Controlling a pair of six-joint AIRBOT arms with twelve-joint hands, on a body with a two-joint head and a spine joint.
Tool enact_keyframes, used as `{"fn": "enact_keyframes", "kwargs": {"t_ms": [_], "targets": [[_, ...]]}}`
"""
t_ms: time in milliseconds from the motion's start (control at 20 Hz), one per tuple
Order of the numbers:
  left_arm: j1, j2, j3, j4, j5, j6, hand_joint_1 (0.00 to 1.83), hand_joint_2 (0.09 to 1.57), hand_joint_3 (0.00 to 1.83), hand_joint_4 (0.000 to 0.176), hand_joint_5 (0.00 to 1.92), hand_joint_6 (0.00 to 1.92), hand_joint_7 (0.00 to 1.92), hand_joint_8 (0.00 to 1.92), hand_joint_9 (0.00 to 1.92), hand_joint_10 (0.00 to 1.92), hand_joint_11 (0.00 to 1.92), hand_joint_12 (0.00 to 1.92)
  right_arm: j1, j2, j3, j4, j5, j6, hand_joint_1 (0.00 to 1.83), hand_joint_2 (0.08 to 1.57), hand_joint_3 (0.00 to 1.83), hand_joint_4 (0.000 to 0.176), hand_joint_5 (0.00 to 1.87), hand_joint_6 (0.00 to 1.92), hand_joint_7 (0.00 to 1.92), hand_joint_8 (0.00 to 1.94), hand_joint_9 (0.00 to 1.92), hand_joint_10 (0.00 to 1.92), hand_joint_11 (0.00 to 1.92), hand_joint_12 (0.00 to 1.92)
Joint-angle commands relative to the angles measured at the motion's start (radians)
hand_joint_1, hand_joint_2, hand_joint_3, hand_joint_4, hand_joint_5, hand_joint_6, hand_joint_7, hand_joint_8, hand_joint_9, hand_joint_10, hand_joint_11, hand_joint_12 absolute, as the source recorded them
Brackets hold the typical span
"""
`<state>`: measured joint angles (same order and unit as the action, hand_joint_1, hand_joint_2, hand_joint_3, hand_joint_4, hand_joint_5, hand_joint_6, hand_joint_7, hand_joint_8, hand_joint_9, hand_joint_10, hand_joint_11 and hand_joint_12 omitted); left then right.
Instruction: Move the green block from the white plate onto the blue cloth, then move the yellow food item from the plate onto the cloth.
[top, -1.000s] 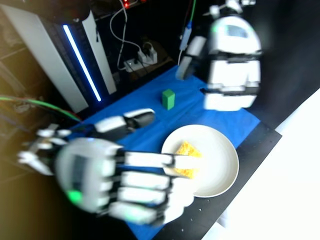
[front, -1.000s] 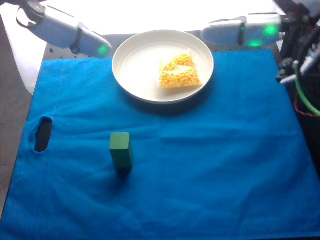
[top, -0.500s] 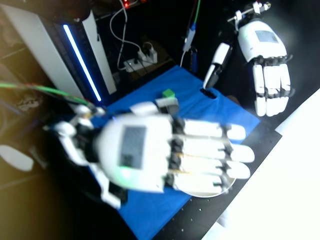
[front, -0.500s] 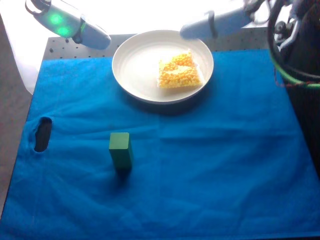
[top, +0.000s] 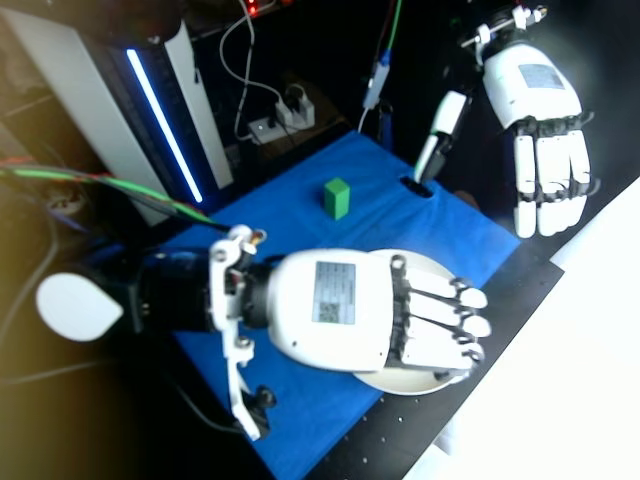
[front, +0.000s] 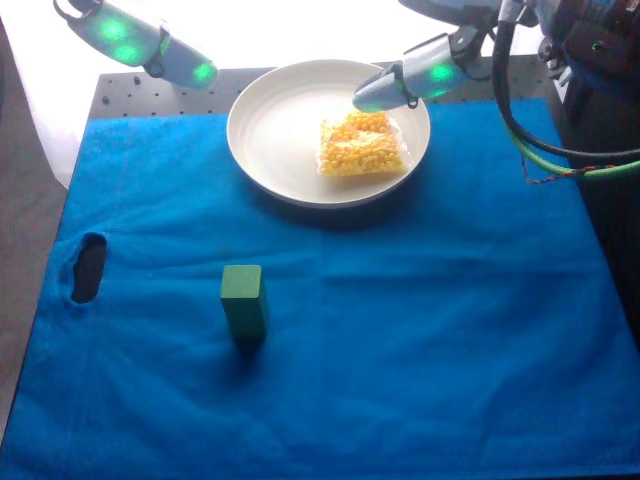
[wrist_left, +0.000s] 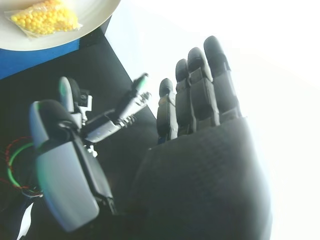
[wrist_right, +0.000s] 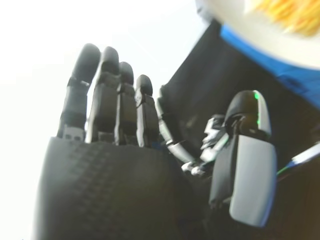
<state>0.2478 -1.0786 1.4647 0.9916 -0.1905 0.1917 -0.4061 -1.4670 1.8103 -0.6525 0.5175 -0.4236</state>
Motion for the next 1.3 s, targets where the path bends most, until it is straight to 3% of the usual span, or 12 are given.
{"fn": "enact_keyframes", "kwargs": {"t_ms": [0, 300, 400, 550, 600, 650, 700, 750, 850, 950, 1050, 1250], "targets": [[-0.021, 0.000, 0.006, -0.011, -0.047, 0.011, 0.66, 0.87, 0.01, 0.127, 0.19, 0.00, 0.20, 0.01, 0.39, 0.01, 0.21, 0.41, 0.023, -0.008, 0.016, -0.008, 0.081, -0.002, 0.59, 0.90, 0.00, 0.033, 0.28, 0.00, 0.54, 0.02, 0.54, 0.03, 0.11, 1.37], [-0.027, 0.000, 0.006, 0.001, -0.037, 0.011, 0.62, 0.86, 0.00, 0.111, 0.16, 0.00, 0.27, 0.01, 0.30, 0.00, 0.20, 0.40, 0.075, -0.018, 0.051, -0.254, 0.080, -0.002, 0.48, 0.88, 0.00, 0.025, 0.25, 0.01, 0.49, 0.00, 0.44, 0.00, 0.02, 1.13], [-0.027, 0.000, 0.006, 0.001, -0.035, 0.011, 0.61, 0.85, 0.00, 0.091, 0.17, 0.00, 0.29, 0.00, 0.32, 0.00, 0.23, 0.38, 0.103, -0.018, 0.052, -0.400, 0.057, -0.002, 0.52, 0.88, 0.00, 0.000, 0.27, 0.01, 0.48, 0.00, 0.41, 0.00, 0.01, 1.12], [-0.027, -0.001, 0.004, 0.008, -0.033, 0.011, 0.59, 0.85, 0.00, 0.103, 0.18, 0.00, 0.30, 0.01, 0.40, 0.00, 0.19, 0.57, 0.110, -0.023, 0.052, -0.512, 0.050, -0.002, 0.62, 1.07, 0.01, 0.012, 0.39, 0.02, 0.18, 0.00, 0.11, 0.01, 0.00, 0.43], [-0.027, -0.001, 0.004, 0.008, -0.033, 0.011, 0.60, 0.85, 0.00, 0.109, 0.20, 0.00, 0.31, 0.00, 0.42, 0.00, 0.12, 0.72, 0.110, -0.024, 0.052, -0.522, 0.050, -0.002, 0.55, 1.15, 0.00, 0.029, 0.30, 0.00, 0.17, 0.00, 0.14, 0.01, 0.00, 0.55], [-0.027, -0.001, 0.003, 0.010, -0.032, 0.011, 0.59, 0.85, 0.00, 0.111, 0.21, 0.00, 0.33, 0.00, 0.43, 0.00, 0.07, 0.82, 0.110, -0.026, 0.050, -0.531, 0.051, -0.002, 0.56, 1.06, 0.00, 0.003, 0.30, 0.00, 0.19, 0.00, 0.18, 0.01, 0.00, 0.74], [-0.027, -0.001, 0.002, 0.012, -0.031, 0.011, 0.59, 0.85, 0.00, 0.111, 0.21, 0.00, 0.33, 0.00, 0.43, 0.00, 0.07, 0.82, 0.110, -0.026, 0.044, -0.538, 0.051, -0.002, 0.56, 1.06, 0.00, 0.003, 0.30, 0.00, 0.19, 0.00, 0.18, 0.01, 0.00, 0.74], [-0.027, -0.001, 0.000, 0.012, -0.031, 0.011, 0.59, 0.88, 0.01, 0.104, 0.21, 0.00, 0.31, 0.00, 0.44, 0.00, 0.04, 0.94, 0.110, -0.026, 0.038, -0.537, 0.051, -0.002, 0.48, 0.92, 0.00, 0.000, 0.34, 0.00, 0.34, 0.01, 0.34, 0.02, 0.00, 1.06], [-0.027, -0.001, -0.002, 0.012, -0.031, 0.011, 0.61, 0.89, 0.01, 0.103, 0.22, 0.00, 0.32, 0.00, 0.44, 0.00, 0.04, 0.95, 0.110, -0.026, 0.036, -0.522, 0.051, -0.002, 0.42, 0.83, 0.00, 0.023, 0.32, 0.01, 0.41, 0.01, 0.39, 0.02, 0.00, 1.11], [-0.027, -0.001, -0.003, 0.012, -0.031, 0.011, 0.59, 0.90, 0.00, 0.094, 0.20, 0.00, 0.32, 0.00, 0.43, 0.00, 0.07, 0.83, 0.110, -0.026, 0.033, -0.506, 0.052, -0.002, 0.34, 0.80, 0.00, 0.000, 0.36, 0.01, 0.38, 0.00, 0.37, 0.01, 0.00, 1.07], [-0.026, -0.001, -0.003, 0.012, -0.028, 0.011, 0.58, 0.90, 0.00, 0.089, 0.18, 0.00, 0.30, 0.00, 0.41, 0.00, 0.06, 0.80, 0.110, -0.026, 0.026, -0.474, 0.057, -0.002, 0.32, 0.86, 0.02, 0.026, 0.26, 0.00, 0.37, 0.00, 0.32, 0.00, 0.00, 1.05], [-0.026, -0.001, -0.004, 0.011, -0.028, 0.011, 0.55, 0.88, 0.00, 0.064, 0.15, 0.00, 0.29, 0.00, 0.34, 0.00, 0.17, 0.51, 0.110, -0.026, 0.026, -0.448, 0.059, -0.002, 0.29, 0.93, 0.00, 0.007, 0.27, 0.00, 0.31, 0.00, 0.34, 0.00, 0.00, 1.09]]}}
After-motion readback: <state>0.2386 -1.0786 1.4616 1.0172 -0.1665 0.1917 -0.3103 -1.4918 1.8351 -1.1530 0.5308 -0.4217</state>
